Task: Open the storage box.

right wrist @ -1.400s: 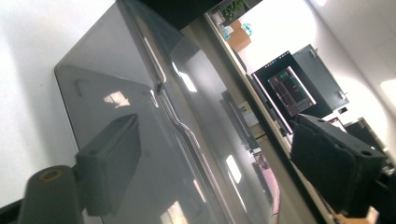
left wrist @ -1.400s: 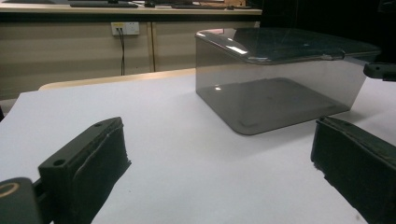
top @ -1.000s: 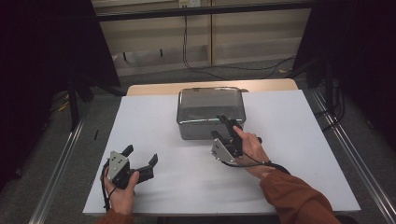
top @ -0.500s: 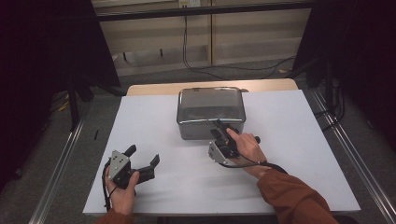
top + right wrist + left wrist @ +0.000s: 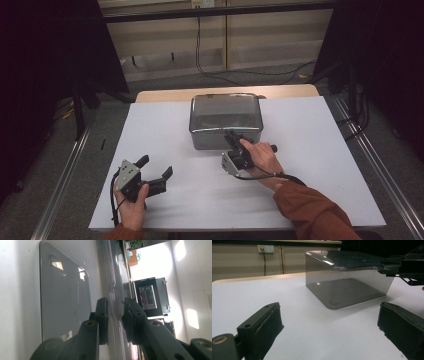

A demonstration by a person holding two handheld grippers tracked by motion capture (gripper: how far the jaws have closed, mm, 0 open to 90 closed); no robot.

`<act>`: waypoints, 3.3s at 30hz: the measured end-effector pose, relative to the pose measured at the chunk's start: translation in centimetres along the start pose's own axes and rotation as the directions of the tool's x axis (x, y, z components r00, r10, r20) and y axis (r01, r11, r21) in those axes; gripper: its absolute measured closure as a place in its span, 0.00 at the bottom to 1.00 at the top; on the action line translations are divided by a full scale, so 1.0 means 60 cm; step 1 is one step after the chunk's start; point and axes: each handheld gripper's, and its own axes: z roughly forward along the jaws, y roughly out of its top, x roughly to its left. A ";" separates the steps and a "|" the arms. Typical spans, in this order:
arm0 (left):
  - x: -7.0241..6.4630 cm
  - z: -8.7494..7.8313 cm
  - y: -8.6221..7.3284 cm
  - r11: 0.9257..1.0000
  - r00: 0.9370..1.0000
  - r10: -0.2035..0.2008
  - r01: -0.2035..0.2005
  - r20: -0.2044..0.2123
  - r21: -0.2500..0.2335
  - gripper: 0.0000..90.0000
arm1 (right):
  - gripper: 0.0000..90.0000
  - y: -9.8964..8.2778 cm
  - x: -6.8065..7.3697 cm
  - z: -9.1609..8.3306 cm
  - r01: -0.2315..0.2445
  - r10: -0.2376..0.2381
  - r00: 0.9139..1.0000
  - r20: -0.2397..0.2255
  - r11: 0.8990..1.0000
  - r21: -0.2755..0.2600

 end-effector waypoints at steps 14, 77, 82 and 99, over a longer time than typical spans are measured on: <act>-0.023 0.034 0.011 0.999 0.999 0.048 -0.048 0.022 0.000 0.04 | 0.86 0.002 -0.002 0.000 0.012 -0.012 1.000 0.007 1.000 -0.010; 0.001 0.209 0.085 0.991 0.991 0.116 -0.111 0.071 -0.071 0.04 | 0.90 0.011 -0.069 -0.001 -0.023 0.026 0.997 0.076 0.999 -0.036; 0.002 0.219 0.092 0.990 0.991 0.120 -0.114 0.065 -0.080 0.05 | 0.90 0.011 -0.069 -0.001 -0.013 0.015 0.998 0.068 0.999 -0.033; -0.005 0.226 0.091 0.982 0.982 0.169 -0.160 0.086 -0.102 0.23 | 0.83 0.008 -0.059 -0.003 -0.052 0.053 0.997 0.060 0.998 -0.029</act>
